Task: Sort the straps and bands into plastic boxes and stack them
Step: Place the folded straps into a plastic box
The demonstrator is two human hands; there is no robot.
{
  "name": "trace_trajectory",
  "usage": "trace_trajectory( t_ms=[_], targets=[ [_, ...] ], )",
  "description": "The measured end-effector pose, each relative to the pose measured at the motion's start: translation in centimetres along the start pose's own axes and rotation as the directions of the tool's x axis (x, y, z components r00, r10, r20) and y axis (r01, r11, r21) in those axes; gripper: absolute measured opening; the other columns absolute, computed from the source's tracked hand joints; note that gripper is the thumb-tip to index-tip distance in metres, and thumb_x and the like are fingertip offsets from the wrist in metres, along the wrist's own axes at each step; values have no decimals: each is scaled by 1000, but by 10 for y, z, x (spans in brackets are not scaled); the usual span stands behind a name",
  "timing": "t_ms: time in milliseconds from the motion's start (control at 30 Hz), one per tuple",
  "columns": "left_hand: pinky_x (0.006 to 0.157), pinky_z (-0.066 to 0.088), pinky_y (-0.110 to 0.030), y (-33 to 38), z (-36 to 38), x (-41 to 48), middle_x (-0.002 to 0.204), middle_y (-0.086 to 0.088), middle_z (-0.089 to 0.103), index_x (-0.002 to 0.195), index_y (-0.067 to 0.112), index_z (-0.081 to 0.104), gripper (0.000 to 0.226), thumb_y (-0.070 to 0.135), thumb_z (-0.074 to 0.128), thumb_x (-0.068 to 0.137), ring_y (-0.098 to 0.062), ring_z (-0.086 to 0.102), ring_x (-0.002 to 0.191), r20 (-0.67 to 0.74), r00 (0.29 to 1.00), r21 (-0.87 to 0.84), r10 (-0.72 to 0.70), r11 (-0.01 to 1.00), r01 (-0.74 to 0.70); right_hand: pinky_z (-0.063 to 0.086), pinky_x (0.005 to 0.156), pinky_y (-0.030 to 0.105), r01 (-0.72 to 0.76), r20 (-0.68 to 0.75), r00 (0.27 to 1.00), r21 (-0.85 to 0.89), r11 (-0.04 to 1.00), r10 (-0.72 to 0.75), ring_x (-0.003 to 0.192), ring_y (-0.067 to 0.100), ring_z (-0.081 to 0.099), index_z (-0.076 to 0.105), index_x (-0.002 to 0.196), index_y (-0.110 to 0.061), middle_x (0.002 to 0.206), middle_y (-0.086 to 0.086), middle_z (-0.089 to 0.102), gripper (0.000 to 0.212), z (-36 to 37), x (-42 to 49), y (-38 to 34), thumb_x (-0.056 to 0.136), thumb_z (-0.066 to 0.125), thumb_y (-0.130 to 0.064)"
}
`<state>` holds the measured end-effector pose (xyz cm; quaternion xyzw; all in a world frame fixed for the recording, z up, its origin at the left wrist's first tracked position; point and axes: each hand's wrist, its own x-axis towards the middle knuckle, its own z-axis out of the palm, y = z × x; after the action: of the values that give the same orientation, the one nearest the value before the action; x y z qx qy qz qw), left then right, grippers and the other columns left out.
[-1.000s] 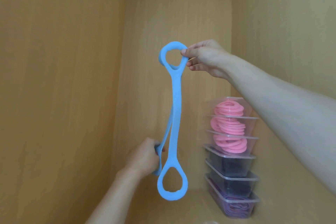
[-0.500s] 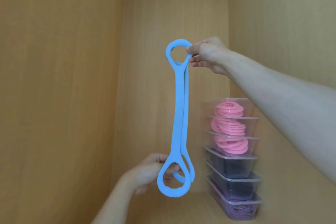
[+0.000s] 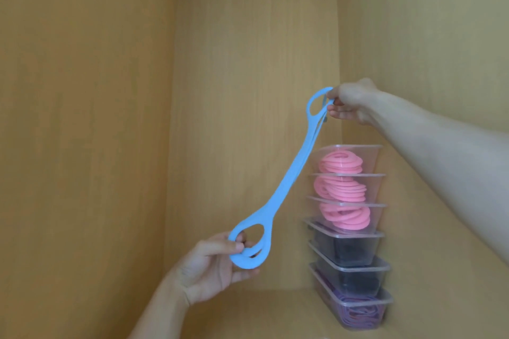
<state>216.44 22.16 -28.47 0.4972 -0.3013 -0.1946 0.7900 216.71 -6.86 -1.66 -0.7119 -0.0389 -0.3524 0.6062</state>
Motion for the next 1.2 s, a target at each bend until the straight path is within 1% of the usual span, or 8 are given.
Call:
trace_trajectory(
  t_ms=[167, 333, 467, 633, 767, 900, 1067, 1200],
  targets=[
    [75, 56, -39, 0, -12, 6, 81, -13, 62, 66, 10, 62, 3, 10, 62, 69, -27, 66, 73, -246, 968, -116, 50, 990, -81, 58, 49, 26, -35, 11, 999, 57, 998, 34, 57, 16, 65, 59, 93, -2, 82, 10, 55, 7, -10, 6, 11, 92, 66, -3],
    [62, 49, -32, 26, -4, 14, 60, -3, 49, 52, 19, 43, 30, 22, 56, 79, -21, 56, 59, -466, 878, -148, 105, 970, -195, 57, 51, 26, -20, 104, 995, 137, 990, 6, 59, 17, 66, 60, 116, -2, 94, 12, 56, 28, 7, -5, 9, 91, 69, -10],
    [55, 39, -27, 54, 10, 13, 39, 5, 33, 48, 22, 36, 38, 25, 53, 82, -16, 43, 41, -584, 810, -152, 41, 976, -159, 56, 53, 26, 24, 244, 968, 128, 992, -55, 53, 16, 65, 62, 108, -5, 87, 9, 59, 24, 33, -29, 6, 89, 74, -14],
    [60, 33, -29, 63, 24, 9, 39, 6, 28, 49, 21, 40, 37, 35, 49, 82, -18, 40, 43, -587, 809, -88, 3, 994, -67, 54, 53, 26, 69, 348, 935, 5, 998, -67, 50, 14, 62, 63, 101, -3, 83, 9, 63, 25, 63, -64, 27, 86, 76, -17],
    [65, 33, -32, 62, 27, 4, 54, 5, 41, 71, 16, 53, 22, 33, 46, 83, -19, 46, 61, -474, 880, -13, -39, 999, 38, 51, 52, 26, 56, 416, 909, -63, 996, -25, 50, 12, 61, 62, 89, -7, 79, 9, 64, 20, 81, -91, 62, 86, 78, -19],
    [65, 36, -30, 59, 32, 7, 65, 2, 57, 93, 11, 62, 23, 30, 51, 88, -20, 54, 71, -390, 917, 75, -82, 990, 120, 52, 54, 27, 83, 429, 903, -125, 989, -22, 51, 15, 60, 59, 85, -10, 67, 9, 65, 21, 93, -117, 98, 87, 77, -21],
    [63, 38, -26, 51, 32, 11, 73, 0, 63, 89, 14, 67, 25, 37, 58, 94, -16, 59, 65, -395, 914, 177, -88, 969, 170, 54, 60, 35, 260, 490, 858, -150, 954, -156, 54, 17, 62, 59, 79, -15, 62, 3, 65, 20, 99, -158, 128, 86, 78, -19],
    [67, 41, -27, 47, 34, 10, 77, -3, 61, 90, 15, 67, 31, 44, 57, 94, -16, 57, 66, -371, 925, 232, -84, 956, 180, 39, 48, 12, 460, 500, 816, -255, 851, -291, 52, -1, 56, 59, 77, -23, 66, -9, 64, 20, 98, -183, 138, 84, 77, -26]
  ],
)
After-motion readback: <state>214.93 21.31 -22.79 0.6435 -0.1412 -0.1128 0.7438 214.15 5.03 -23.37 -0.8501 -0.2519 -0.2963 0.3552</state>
